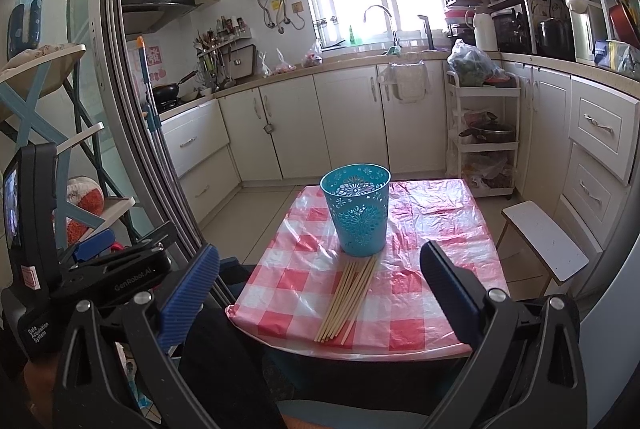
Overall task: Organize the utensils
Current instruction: 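Move both tools toward the wooden chopsticks beside the teal basket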
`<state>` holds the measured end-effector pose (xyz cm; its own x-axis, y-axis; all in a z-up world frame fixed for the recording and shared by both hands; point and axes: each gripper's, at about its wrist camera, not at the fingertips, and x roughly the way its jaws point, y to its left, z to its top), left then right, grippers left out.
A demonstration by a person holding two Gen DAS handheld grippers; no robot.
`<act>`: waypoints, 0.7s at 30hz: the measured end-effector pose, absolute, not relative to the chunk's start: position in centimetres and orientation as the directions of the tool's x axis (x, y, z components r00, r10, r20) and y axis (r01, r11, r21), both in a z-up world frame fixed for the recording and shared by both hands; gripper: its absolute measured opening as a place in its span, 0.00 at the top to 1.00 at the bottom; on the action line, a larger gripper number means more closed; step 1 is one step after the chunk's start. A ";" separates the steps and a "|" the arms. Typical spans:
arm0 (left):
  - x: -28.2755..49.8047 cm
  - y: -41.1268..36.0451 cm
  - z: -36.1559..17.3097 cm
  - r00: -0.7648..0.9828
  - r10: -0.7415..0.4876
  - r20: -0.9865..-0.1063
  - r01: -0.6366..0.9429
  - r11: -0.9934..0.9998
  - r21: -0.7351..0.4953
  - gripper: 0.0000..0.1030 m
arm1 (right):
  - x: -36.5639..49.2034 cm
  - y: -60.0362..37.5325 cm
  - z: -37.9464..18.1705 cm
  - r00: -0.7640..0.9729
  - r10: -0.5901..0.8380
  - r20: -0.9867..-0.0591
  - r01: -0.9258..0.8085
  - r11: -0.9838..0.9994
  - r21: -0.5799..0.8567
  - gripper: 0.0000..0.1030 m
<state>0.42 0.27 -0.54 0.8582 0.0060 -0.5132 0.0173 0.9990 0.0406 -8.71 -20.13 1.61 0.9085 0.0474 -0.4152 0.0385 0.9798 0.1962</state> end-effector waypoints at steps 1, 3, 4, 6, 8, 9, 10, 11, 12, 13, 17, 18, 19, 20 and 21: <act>0.5 0.3 -0.6 0.858 0.002 -0.514 0.018 0.999 0.035 0.11 | -8.7 -20.1 1.6 0.908 0.047 -0.416 0.039 0.980 0.196 0.07; 0.6 0.4 -0.8 0.857 -0.006 -0.515 0.021 1.000 0.024 0.11 | -8.7 -20.1 1.6 0.908 0.048 -0.415 0.039 0.979 0.200 0.07; 0.6 0.4 -0.9 0.856 -0.003 -0.517 0.021 0.999 0.029 0.11 | -8.7 -20.1 1.5 0.908 0.048 -0.415 0.039 0.979 0.200 0.07; 0.7 0.4 -1.0 0.862 -0.006 -0.507 0.018 1.000 0.020 0.11 | -8.7 -20.1 1.6 0.907 0.047 -0.418 0.039 0.980 0.196 0.07; 0.8 0.5 -1.1 0.859 0.003 -0.513 0.012 1.000 0.026 0.11 | -8.7 -20.1 1.5 0.907 0.050 -0.418 0.039 0.979 0.201 0.07; 0.9 0.6 -1.2 0.857 0.005 -0.515 0.008 1.000 0.023 0.11 | -8.7 -20.1 1.5 0.908 0.049 -0.417 0.039 0.979 0.201 0.07; 0.9 0.6 -1.3 0.857 0.012 -0.516 0.003 1.000 0.030 0.11 | -8.7 -20.1 1.5 0.907 0.048 -0.417 0.039 0.979 0.199 0.07; 1.0 0.7 -1.4 0.851 0.019 -0.524 -0.001 0.999 0.035 0.11 | -8.7 -20.1 1.5 0.907 0.048 -0.418 0.039 0.979 0.198 0.07; 1.1 0.7 -1.4 0.849 0.025 -0.527 -0.006 0.999 0.038 0.11 | -8.7 -20.1 1.4 0.907 0.049 -0.418 0.039 0.979 0.199 0.07; 1.1 0.7 -1.5 0.847 0.027 -0.531 -0.008 0.999 0.039 0.11 | -8.7 -20.1 1.5 0.907 0.048 -0.419 0.039 0.980 0.197 0.07; 1.2 0.6 -1.7 0.826 0.020 -0.563 0.007 0.999 0.047 0.13 | -8.6 -20.1 1.5 0.905 0.050 -0.422 0.040 0.979 0.201 0.07; 1.2 0.5 -1.8 0.823 0.015 -0.568 0.013 0.999 0.044 0.13 | -8.7 -20.1 1.4 0.906 0.051 -0.421 0.039 0.978 0.203 0.07; 1.3 0.4 -1.8 0.816 0.003 -0.578 0.021 0.999 0.035 0.14 | -8.6 -20.1 1.4 0.905 0.049 -0.422 0.040 0.979 0.200 0.07; 1.3 0.4 -1.9 0.817 -0.006 -0.577 0.025 0.999 0.026 0.15 | -8.6 -20.1 1.4 0.905 0.049 -0.422 0.041 0.979 0.202 0.07; 1.3 0.3 -2.0 0.811 -0.012 -0.585 0.030 0.999 0.021 0.15 | -8.7 -20.1 1.3 0.906 0.049 -0.420 0.042 0.978 0.204 0.07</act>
